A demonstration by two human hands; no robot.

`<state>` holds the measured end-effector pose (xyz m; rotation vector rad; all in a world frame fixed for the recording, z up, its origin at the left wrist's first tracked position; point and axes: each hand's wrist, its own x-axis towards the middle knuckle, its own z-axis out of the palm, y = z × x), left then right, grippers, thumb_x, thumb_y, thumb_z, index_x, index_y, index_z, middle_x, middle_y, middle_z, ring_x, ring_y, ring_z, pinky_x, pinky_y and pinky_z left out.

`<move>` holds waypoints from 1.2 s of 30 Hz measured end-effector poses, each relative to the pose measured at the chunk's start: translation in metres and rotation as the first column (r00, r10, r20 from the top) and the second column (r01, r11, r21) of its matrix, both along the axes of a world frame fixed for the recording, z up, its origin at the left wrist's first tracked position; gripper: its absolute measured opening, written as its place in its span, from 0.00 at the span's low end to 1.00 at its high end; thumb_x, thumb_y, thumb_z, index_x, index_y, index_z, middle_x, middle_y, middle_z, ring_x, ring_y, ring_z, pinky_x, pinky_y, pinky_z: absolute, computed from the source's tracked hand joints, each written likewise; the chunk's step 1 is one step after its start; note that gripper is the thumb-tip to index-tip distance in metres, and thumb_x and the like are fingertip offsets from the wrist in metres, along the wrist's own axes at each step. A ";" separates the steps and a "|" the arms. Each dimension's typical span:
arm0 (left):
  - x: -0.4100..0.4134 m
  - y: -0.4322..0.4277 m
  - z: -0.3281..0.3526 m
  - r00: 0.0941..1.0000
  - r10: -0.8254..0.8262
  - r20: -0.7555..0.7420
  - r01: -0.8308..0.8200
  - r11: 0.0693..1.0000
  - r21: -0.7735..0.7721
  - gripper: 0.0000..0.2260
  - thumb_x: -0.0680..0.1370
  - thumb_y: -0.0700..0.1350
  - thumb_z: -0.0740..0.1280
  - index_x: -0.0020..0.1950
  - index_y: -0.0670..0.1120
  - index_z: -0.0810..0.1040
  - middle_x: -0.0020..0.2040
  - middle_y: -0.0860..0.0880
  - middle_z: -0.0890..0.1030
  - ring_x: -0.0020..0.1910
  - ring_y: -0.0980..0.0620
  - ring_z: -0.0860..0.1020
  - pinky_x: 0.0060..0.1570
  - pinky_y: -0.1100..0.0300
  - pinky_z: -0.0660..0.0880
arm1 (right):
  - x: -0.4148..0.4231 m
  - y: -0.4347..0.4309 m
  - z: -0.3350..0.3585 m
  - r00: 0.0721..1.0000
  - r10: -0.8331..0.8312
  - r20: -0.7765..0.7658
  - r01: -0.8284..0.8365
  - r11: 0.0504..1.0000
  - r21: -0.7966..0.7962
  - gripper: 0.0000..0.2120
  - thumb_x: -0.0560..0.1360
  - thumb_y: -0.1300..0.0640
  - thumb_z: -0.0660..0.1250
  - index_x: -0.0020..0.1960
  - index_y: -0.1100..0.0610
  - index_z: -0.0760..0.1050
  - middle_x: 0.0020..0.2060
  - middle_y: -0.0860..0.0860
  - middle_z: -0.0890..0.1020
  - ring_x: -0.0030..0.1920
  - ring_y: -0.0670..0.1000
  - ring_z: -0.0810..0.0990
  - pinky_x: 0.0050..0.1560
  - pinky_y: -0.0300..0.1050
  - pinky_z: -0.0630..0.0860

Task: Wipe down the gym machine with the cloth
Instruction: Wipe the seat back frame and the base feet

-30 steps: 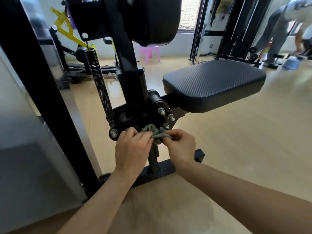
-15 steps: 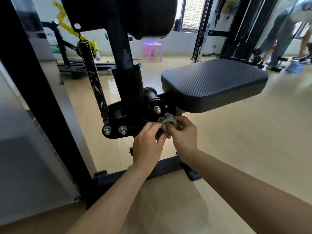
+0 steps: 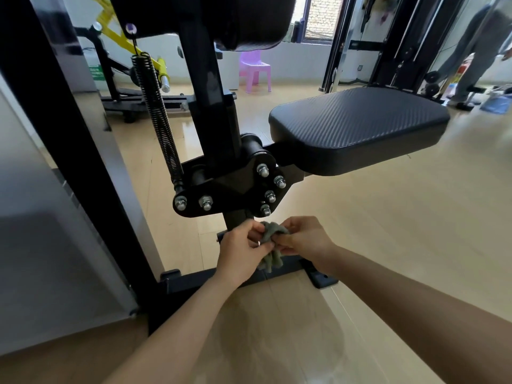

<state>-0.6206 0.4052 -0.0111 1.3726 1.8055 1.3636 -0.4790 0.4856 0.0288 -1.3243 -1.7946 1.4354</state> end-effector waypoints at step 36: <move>-0.027 0.016 -0.090 0.796 0.538 0.278 -0.444 0.831 -0.336 0.07 0.76 0.47 0.75 0.45 0.48 0.79 0.42 0.51 0.82 0.44 0.48 0.81 0.46 0.49 0.82 | -0.074 0.016 -0.115 0.941 -0.336 0.039 0.331 0.894 -0.300 0.11 0.74 0.55 0.76 0.52 0.56 0.77 0.50 0.56 0.83 0.51 0.57 0.83 0.47 0.50 0.84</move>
